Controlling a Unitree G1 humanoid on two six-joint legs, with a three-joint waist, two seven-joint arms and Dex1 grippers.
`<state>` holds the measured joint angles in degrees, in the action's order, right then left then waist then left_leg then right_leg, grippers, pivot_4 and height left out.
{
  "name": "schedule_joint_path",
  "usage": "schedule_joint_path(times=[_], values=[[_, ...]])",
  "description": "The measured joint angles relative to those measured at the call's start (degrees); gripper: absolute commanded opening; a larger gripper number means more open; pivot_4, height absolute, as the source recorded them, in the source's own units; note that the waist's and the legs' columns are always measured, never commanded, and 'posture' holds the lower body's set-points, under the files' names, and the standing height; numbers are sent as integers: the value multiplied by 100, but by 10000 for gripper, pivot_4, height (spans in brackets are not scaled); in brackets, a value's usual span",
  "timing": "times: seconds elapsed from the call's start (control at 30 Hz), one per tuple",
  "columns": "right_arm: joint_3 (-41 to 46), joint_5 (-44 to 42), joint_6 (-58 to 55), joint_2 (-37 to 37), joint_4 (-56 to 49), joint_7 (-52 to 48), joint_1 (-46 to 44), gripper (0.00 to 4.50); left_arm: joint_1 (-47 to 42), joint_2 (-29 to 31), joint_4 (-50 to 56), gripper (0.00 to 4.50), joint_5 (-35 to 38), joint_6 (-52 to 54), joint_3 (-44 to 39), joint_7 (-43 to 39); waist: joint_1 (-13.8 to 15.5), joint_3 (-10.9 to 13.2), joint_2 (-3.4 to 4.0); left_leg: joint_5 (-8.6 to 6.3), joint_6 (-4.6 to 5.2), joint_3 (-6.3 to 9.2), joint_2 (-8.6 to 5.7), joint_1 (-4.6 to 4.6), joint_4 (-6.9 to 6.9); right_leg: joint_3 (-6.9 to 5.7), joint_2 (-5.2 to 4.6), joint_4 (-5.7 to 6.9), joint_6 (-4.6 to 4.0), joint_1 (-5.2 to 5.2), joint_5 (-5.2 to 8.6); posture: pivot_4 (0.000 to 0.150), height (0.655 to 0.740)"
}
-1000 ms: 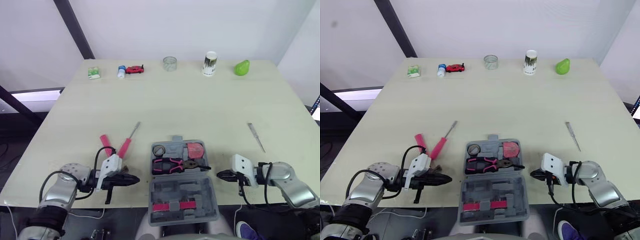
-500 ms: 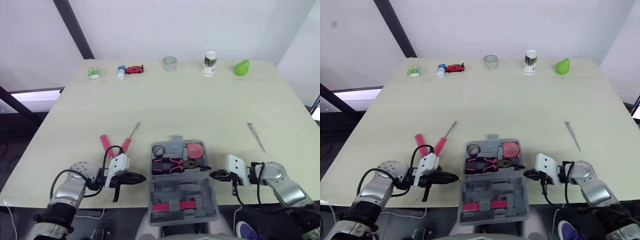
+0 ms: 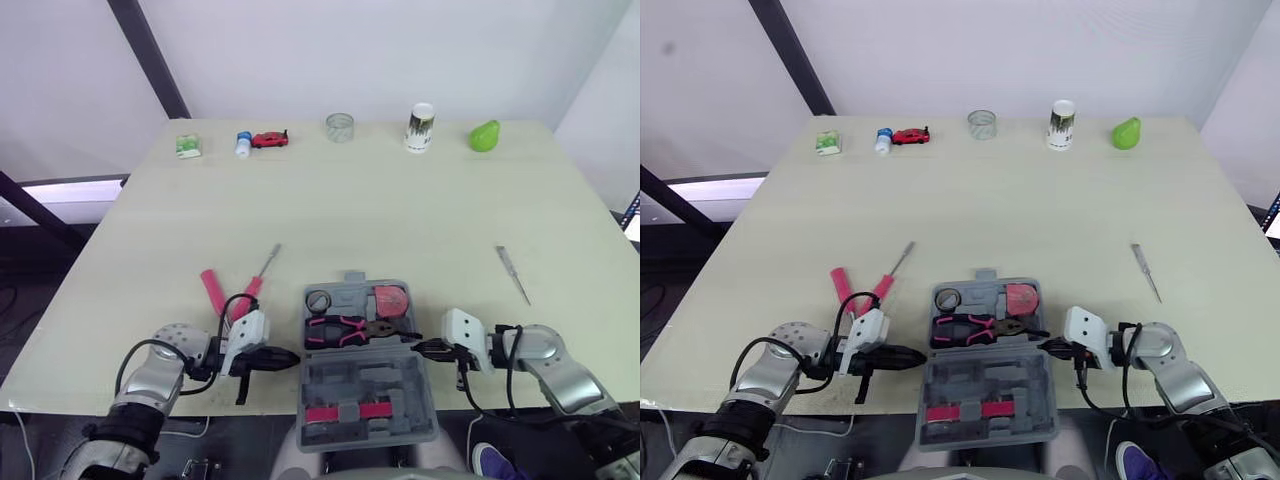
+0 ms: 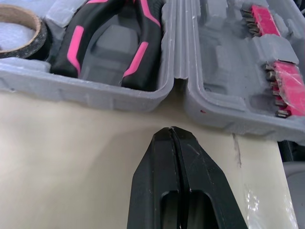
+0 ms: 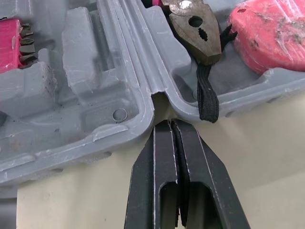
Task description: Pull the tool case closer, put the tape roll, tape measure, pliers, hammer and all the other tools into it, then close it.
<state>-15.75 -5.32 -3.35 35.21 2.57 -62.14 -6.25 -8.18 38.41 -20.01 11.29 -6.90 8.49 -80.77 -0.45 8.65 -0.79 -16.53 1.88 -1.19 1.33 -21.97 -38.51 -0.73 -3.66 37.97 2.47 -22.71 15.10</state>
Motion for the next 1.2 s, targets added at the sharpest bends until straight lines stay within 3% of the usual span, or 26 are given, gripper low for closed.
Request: schedule_joint_path(times=[0.67,1.2], values=[[118,48,-25,-150,293,141,-187,349,-794,-491,-505,0,-256,364,112,150,25,0,0,1,0,2,-9,-2,-18,2,5,5,11,3,-7,1500,7400],[218,295,113,-498,908,486,-717,349,-1537,-657,-1525,0,-458,-141,92,349,-12,0,0,1,0,2,-8,-2,-26,6,9,11,13,4,-9,1500,7400]])
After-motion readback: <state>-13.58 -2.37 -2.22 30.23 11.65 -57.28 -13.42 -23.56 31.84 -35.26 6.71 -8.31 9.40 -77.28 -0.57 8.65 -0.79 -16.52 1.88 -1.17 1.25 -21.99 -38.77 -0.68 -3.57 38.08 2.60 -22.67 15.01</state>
